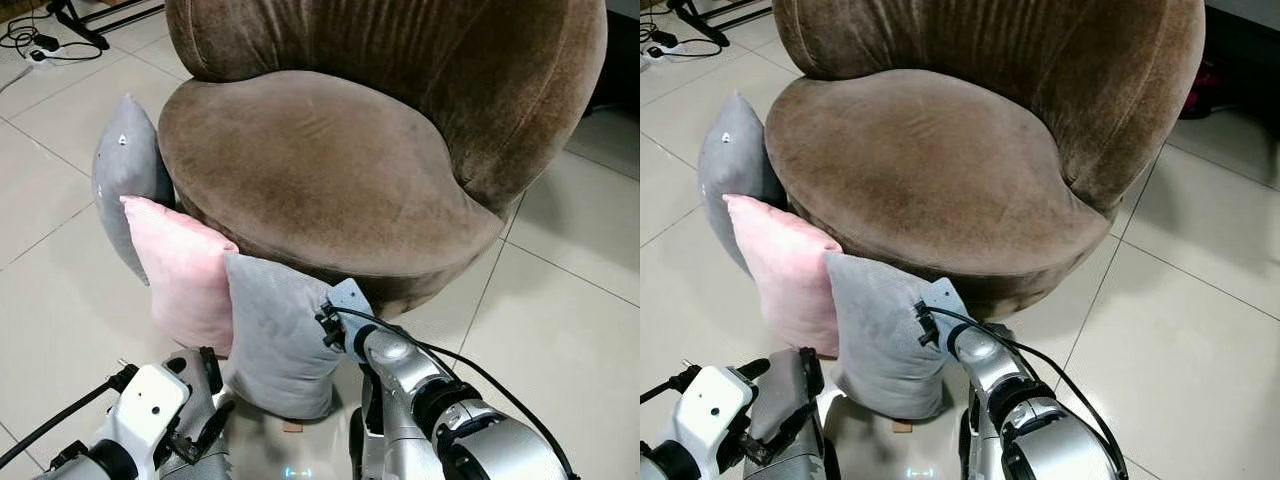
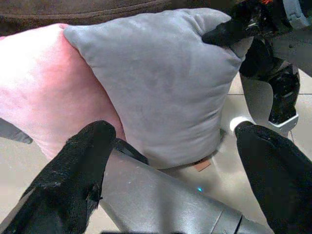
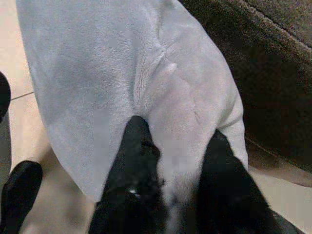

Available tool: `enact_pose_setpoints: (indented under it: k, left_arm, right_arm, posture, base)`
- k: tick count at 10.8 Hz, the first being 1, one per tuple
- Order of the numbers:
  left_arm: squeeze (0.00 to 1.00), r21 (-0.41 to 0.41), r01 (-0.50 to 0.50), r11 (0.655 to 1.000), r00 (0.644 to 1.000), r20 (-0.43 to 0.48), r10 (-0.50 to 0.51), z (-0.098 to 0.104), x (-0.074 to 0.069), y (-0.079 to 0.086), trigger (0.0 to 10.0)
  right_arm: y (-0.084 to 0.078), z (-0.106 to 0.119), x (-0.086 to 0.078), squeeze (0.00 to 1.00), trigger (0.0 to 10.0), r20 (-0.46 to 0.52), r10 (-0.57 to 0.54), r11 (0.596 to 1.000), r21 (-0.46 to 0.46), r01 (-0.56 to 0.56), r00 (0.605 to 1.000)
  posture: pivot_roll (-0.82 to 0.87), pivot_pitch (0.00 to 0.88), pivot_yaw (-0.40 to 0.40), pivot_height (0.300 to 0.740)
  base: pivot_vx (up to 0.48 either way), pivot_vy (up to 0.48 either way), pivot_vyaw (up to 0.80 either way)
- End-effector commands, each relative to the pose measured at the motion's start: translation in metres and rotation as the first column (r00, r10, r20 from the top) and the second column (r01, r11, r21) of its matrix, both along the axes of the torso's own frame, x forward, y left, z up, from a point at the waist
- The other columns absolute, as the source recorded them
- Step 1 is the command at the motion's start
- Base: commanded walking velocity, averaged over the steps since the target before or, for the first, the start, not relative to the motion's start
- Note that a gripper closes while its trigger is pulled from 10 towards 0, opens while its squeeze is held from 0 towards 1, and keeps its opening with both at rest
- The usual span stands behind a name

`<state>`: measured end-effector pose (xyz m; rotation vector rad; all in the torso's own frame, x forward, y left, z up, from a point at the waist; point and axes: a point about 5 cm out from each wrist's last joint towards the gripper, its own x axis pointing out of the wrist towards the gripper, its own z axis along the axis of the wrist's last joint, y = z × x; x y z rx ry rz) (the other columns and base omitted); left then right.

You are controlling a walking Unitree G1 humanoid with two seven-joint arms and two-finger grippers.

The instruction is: Move the pillow to the sofa from floor

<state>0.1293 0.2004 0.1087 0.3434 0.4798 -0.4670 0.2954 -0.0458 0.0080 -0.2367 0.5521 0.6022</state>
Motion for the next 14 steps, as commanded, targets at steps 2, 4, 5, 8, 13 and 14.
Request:
enact_pose_setpoints:
  k: [2,4,5,8,13,14]
  left_arm:
    - [0.0,-0.005,0.002,1.0,1.0,-0.014,-0.002,-0.005,-0.001,-0.002,10.0]
    - [0.0,-0.007,-0.001,1.0,1.0,-0.01,0.001,-0.007,0.0,-0.003,10.0]
    - [0.0,-0.008,-0.003,1.0,1.0,-0.006,0.003,-0.008,0.001,-0.003,10.0]
    - [0.0,-0.023,-0.019,1.0,1.0,0.021,0.02,-0.014,0.01,-0.009,10.0]
    - [0.0,-0.132,-0.121,0.984,0.974,0.178,0.143,-0.005,0.062,-0.015,10.0]
    - [0.0,-0.149,-0.147,0.978,0.963,0.203,0.176,-0.004,0.07,-0.013,10.0]
  right_arm:
    - [0.0,-0.011,-0.011,0.0,0.0,-0.064,0.001,1.0,0.012,0.0,0.998]
    - [0.002,-0.01,-0.01,0.0,0.0,-0.093,-0.011,0.998,0.061,0.017,0.996]
    - [0.003,-0.008,-0.009,0.0,0.0,-0.09,-0.013,0.996,0.086,0.021,0.996]
    - [-0.001,-0.008,-0.009,0.0,0.0,-0.091,-0.013,0.994,0.105,0.022,0.996]
    - [-0.057,0.031,0.023,0.0,0.0,0.036,-0.088,0.944,0.323,0.072,0.995]
    - [-0.073,0.051,0.03,0.0,0.0,0.095,-0.13,0.914,0.398,0.082,0.987]
  posture:
    - [0.08,0.133,-0.074,0.495]
    - [0.08,0.123,-0.076,0.495]
    - [0.08,0.117,-0.079,0.495]
    - [0.07,0.063,-0.083,0.495]
    - [-0.01,0.0,-0.062,0.495]
    - [-0.02,0.0,-0.05,0.495]
  base:
    - [0.0,0.0,0.0]
    - [0.0,0.0,0.0]
    - [0.0,0.0,0.0]
    - [0.0,0.0,0.0]
    - [0.0,0.0,0.0]
    - [0.0,0.0,0.0]
